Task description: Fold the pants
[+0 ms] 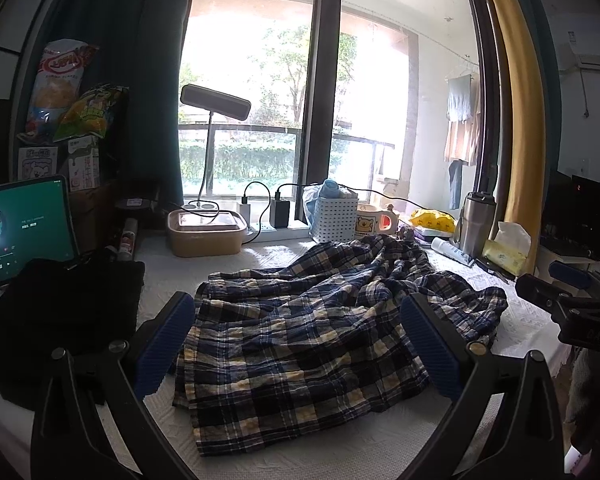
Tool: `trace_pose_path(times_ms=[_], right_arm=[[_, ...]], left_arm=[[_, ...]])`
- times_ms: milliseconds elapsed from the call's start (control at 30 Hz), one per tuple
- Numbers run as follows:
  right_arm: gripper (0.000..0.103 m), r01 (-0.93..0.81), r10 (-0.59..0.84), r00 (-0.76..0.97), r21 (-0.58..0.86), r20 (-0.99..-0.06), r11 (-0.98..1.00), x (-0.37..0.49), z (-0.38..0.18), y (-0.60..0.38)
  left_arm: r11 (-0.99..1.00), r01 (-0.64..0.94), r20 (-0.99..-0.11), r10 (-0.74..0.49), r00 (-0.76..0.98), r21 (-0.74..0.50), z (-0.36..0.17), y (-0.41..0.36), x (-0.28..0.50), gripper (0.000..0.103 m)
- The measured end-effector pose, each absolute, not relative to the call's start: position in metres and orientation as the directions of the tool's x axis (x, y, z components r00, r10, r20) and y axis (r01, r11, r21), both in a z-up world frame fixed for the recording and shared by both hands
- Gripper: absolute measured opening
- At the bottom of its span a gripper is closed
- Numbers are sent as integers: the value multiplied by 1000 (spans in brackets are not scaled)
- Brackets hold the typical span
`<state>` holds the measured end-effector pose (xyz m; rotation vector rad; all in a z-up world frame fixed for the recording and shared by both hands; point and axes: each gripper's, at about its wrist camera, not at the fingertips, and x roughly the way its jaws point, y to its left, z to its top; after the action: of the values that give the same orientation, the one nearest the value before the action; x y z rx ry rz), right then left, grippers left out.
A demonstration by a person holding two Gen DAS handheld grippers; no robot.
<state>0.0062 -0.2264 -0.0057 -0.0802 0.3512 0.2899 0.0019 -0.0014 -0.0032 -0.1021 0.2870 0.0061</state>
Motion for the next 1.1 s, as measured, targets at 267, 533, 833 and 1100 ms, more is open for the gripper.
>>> trace_pose_path(times_ms=[267, 533, 833, 1100], right_arm=[[103, -295, 267, 898, -27, -351, 955, 7, -6, -227], [103, -294, 267, 896, -24, -354, 956, 7, -6, -227], [103, -293, 267, 896, -22, -354, 956, 7, -6, -228], [103, -294, 267, 896, -21, -355, 956, 7, -6, -228]], left_arm=[[995, -20, -285, -10, 958, -100, -5, -2, 2, 102], [994, -14, -290, -17, 957, -104, -6, -3, 2, 102], [995, -13, -292, -16, 956, -96, -6, -5, 2, 102], [995, -11, -291, -17, 957, -96, -5, -5, 2, 102]])
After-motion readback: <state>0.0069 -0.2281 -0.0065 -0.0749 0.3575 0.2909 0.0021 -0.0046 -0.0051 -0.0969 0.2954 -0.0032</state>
